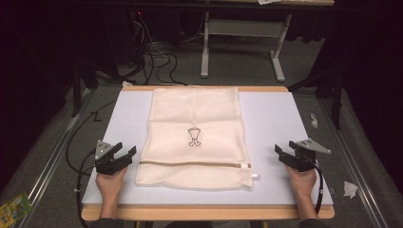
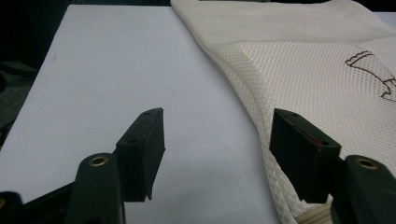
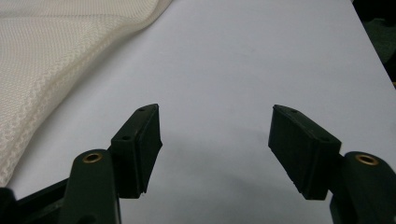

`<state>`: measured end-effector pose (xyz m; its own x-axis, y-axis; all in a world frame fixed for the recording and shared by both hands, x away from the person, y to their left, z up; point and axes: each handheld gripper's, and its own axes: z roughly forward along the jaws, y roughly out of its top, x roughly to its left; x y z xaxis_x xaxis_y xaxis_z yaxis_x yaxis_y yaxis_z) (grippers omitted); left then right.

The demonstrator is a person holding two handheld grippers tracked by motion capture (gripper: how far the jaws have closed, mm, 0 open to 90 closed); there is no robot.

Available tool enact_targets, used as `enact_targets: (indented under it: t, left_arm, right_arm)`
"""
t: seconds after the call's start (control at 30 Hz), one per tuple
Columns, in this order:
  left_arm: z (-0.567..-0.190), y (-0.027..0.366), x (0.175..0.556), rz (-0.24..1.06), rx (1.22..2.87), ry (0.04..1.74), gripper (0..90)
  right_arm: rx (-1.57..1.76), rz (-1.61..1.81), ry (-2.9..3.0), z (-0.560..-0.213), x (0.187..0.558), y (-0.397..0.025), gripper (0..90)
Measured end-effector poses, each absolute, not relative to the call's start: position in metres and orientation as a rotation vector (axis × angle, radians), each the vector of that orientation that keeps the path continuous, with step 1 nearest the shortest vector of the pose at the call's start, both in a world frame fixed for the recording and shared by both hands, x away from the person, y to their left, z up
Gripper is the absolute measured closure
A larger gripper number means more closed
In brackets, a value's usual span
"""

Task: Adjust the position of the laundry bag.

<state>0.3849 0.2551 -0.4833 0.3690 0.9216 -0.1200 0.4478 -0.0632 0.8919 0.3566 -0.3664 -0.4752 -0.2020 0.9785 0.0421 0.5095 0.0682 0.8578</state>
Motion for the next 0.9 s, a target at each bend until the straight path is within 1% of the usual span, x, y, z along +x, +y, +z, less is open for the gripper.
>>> enact_targets:
  t: [0.2, 0.67, 0.77, 0.9]
  left_arm:
    - [-0.4834, 0.2528, 0.3871, 0.616, 1.709, 1.233, 36.0]
    - [-0.4831, 0.2543, 0.3870, 0.601, 1.707, 1.224, 34.2]
    - [-0.4831, 0.2560, 0.3904, 0.561, 1.709, 1.244, 32.6]
    - [-0.4829, 0.2577, 0.3920, 0.546, 1.697, 1.263, 31.6]
  right_arm:
    - [1.486, 1.042, 1.777, -0.4754, 0.3573, -0.3665, 35.5]
    - [1.532, 1.033, 1.789, -0.4758, 0.3608, -0.3679, 35.5]
    - [1.528, 1.031, 1.787, -0.4754, 0.3606, -0.3675, 37.2]
    - [1.513, 1.003, 1.802, -0.4749, 0.3608, -0.3646, 38.0]
